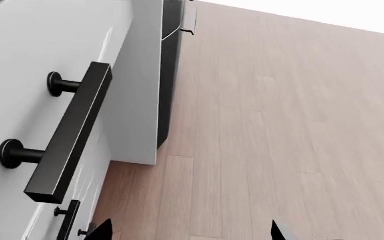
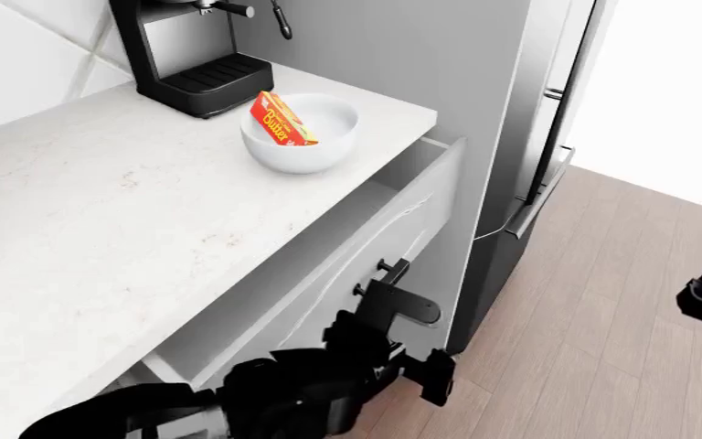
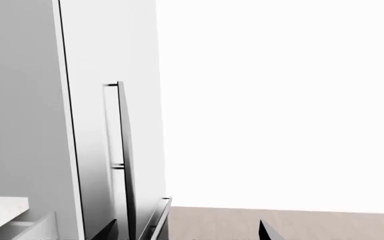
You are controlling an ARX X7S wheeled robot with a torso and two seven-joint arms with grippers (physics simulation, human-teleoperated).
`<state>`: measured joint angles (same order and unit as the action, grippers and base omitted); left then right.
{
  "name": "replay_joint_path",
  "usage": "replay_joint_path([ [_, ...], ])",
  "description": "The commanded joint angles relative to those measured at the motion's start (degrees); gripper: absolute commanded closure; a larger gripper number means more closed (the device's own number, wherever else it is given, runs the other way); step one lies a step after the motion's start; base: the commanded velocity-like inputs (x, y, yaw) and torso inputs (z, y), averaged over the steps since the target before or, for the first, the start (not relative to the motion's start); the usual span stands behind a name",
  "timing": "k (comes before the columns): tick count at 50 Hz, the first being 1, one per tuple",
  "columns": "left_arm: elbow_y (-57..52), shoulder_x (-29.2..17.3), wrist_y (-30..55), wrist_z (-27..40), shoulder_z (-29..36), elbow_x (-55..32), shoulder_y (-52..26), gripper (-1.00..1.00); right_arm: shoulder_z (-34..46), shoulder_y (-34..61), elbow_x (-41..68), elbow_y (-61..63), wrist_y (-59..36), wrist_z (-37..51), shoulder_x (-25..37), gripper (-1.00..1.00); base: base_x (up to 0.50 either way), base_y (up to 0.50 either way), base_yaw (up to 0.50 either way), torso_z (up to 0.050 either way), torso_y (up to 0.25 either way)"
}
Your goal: Place the bar in the bowl and close the drawer.
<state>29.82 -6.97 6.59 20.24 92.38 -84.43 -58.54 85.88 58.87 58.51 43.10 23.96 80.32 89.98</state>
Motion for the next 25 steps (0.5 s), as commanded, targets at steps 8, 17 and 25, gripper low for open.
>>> replay_joint_path([
  [8, 24.0, 7.0, 1.2, -9.2, -2.4, 1.7, 2.7, -1.00, 1.0, -1.3, -1.7, 0.0, 1.5, 0.5, 0.0, -1.00, 0.00, 0.00, 0.00, 0.000, 0.000],
  [17, 29.4, 7.0, 1.2, -10.7, -3.2, 0.8, 3.4, -1.00, 1.1, -1.6, -1.9, 0.4, 1.3, 0.1, 0.0, -1.00, 0.00, 0.00, 0.00, 0.000, 0.000],
  [25, 32.8, 7.0, 0.9, -11.1, -3.0, -0.6, 3.9, -1.00, 2.5, -3.0, -4.3, 0.7, 2.8, 2.0, 0.0, -1.00, 0.00, 0.00, 0.00, -0.001, 0.000],
])
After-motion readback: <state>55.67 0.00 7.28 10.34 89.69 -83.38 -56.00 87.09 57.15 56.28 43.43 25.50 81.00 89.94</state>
